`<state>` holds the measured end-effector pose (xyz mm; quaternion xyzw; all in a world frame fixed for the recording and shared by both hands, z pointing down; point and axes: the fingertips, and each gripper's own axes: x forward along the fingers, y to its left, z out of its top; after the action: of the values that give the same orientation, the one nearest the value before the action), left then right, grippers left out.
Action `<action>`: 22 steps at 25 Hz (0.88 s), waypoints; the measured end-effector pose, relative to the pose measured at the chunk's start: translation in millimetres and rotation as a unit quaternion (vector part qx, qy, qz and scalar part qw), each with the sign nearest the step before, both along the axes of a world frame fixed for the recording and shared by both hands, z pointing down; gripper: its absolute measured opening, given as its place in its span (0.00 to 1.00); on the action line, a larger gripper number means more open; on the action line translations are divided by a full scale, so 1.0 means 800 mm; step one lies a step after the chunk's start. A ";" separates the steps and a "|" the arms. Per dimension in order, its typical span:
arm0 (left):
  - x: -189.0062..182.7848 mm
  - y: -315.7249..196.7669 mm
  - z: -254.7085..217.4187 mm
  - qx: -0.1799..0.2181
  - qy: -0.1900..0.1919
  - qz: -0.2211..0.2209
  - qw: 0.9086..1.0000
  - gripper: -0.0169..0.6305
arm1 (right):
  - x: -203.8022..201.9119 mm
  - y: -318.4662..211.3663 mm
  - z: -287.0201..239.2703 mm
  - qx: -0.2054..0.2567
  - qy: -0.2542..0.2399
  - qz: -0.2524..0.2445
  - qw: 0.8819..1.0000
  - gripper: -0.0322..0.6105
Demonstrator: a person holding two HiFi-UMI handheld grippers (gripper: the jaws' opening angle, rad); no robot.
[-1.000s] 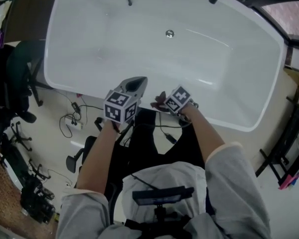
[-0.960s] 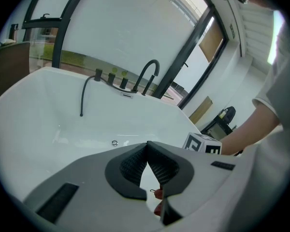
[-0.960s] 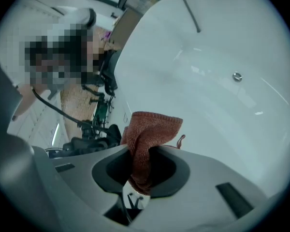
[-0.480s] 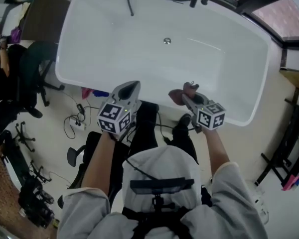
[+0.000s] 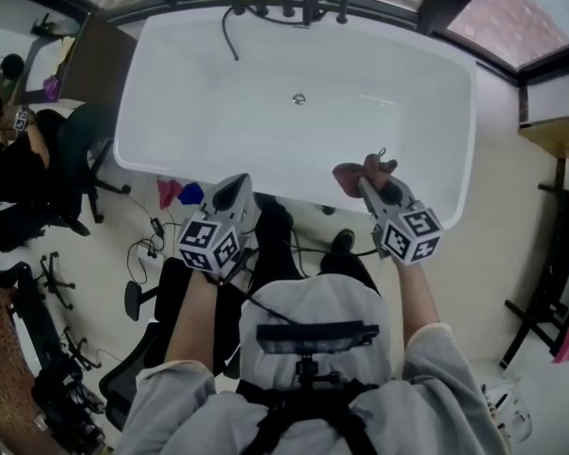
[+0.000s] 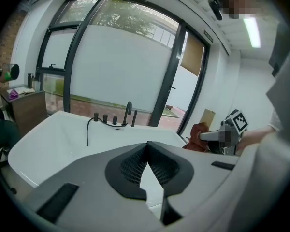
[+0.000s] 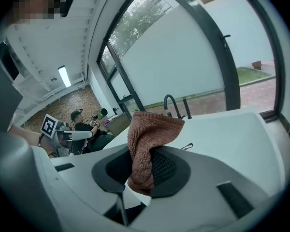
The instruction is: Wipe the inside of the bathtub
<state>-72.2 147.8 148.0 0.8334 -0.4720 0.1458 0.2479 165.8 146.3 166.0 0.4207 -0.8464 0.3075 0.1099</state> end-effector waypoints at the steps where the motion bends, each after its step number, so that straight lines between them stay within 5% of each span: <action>1: 0.006 0.008 -0.010 0.007 -0.004 -0.003 1.000 0.04 | 0.011 0.007 -0.011 0.008 -0.003 0.006 1.000 0.18; 5: 0.020 0.037 -0.056 0.035 -0.013 -0.017 0.999 0.04 | 0.051 0.034 -0.046 0.039 -0.008 0.029 0.999 0.18; 11: 0.017 0.061 -0.095 0.051 -0.018 -0.009 0.999 0.04 | 0.075 0.074 -0.073 0.061 0.052 0.060 0.995 0.18; 22: 0.023 0.056 -0.110 0.052 -0.002 0.062 0.997 0.04 | 0.091 0.130 -0.073 0.031 0.091 0.173 0.980 0.18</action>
<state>-53.6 192.7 60.0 0.8728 -0.4264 0.1375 0.1938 239.0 250.1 107.8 0.5904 -0.7563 0.2560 0.1180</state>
